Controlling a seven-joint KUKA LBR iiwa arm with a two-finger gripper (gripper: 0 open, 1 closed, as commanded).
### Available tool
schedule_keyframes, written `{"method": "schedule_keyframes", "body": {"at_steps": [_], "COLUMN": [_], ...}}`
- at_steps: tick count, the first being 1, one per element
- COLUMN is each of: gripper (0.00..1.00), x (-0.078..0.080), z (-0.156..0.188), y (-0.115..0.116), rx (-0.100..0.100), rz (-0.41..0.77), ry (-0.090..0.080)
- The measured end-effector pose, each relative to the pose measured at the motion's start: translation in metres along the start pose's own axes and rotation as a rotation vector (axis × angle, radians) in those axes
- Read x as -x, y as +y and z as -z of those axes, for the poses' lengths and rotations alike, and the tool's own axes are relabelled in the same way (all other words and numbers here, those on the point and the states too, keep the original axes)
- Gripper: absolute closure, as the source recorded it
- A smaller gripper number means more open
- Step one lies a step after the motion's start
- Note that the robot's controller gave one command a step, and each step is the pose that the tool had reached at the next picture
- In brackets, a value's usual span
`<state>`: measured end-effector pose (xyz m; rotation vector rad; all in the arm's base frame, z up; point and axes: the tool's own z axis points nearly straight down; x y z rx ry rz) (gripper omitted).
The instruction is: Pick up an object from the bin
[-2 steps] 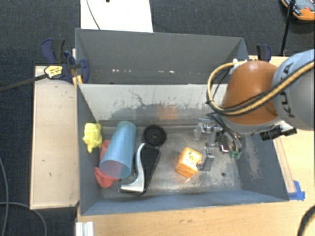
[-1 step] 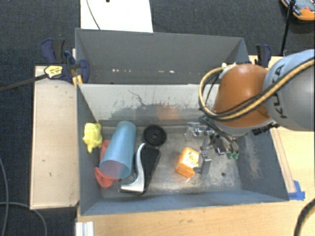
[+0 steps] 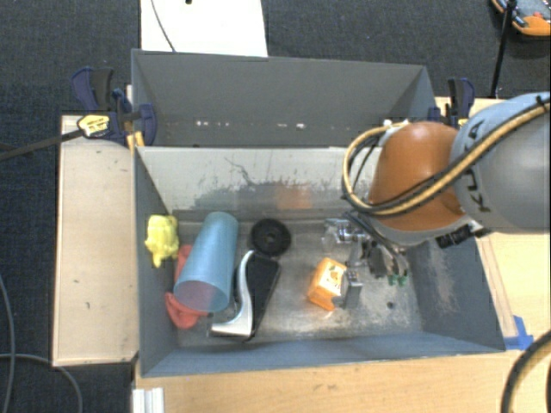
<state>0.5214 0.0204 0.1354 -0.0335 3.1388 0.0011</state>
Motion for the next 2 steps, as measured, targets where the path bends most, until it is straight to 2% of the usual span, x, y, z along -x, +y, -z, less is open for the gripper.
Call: {"method": "schedule_keyframes", "body": {"at_steps": [1, 2], "gripper": [0.0, 1.0], "x": [-0.001, -0.001], "z": [-0.034, -0.057], "y": [0.0, 0.002], "rx": [0.0, -0.002], "rz": [-0.103, 0.004], "ry": [0.003, 0.017]}}
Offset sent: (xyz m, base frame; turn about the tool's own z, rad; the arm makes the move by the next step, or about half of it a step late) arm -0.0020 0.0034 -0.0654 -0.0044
